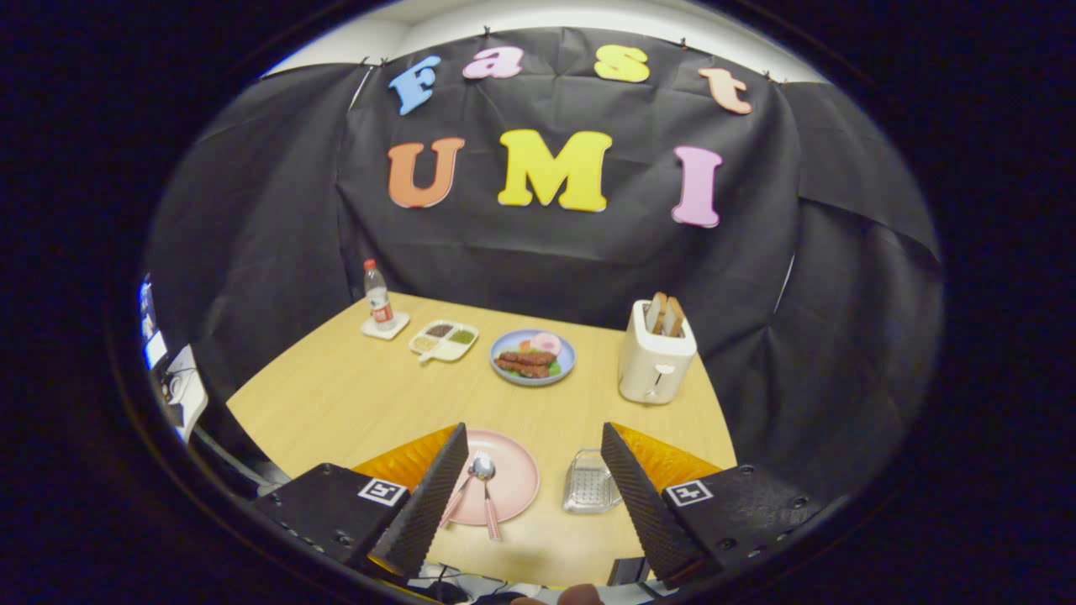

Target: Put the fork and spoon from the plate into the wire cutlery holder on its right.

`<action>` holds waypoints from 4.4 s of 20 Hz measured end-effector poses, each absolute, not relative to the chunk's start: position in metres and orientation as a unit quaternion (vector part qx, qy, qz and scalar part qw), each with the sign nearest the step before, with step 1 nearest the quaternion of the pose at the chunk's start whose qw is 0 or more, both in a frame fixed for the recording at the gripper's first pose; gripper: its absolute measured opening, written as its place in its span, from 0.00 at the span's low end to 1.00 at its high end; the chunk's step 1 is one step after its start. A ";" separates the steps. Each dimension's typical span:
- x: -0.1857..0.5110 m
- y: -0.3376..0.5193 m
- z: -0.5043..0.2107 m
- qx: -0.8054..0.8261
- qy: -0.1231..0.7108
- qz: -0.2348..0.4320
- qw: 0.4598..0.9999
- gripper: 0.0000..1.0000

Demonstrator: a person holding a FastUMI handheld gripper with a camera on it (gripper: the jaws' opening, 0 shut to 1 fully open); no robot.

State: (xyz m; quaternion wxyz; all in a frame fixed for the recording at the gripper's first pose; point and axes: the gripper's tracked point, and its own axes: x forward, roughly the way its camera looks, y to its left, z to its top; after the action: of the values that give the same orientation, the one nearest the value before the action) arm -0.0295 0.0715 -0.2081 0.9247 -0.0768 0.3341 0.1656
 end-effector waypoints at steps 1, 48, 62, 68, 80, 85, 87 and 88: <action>-0.036 0.076 -0.223 -0.083 0.357 0.175 0.914 0.96; -0.069 -0.037 -0.277 -0.075 0.700 0.155 0.693 0.04; -0.057 -0.061 -0.302 -0.030 0.796 0.108 0.594 0.04; -0.047 -0.061 -0.306 -0.019 0.807 0.090 0.583 0.06; -0.007 -0.037 -0.293 0.018 0.746 0.096 0.658 0.94; -0.019 -0.004 -0.271 -0.025 0.699 0.135 0.701 0.96; -0.035 0.030 -0.271 -0.032 0.686 0.157 0.709 0.97; -0.045 0.049 -0.276 -0.032 0.683 0.166 0.710 0.97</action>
State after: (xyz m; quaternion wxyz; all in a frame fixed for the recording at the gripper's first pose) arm -0.0450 0.0491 -0.2764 0.7103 -0.0317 0.6834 0.1655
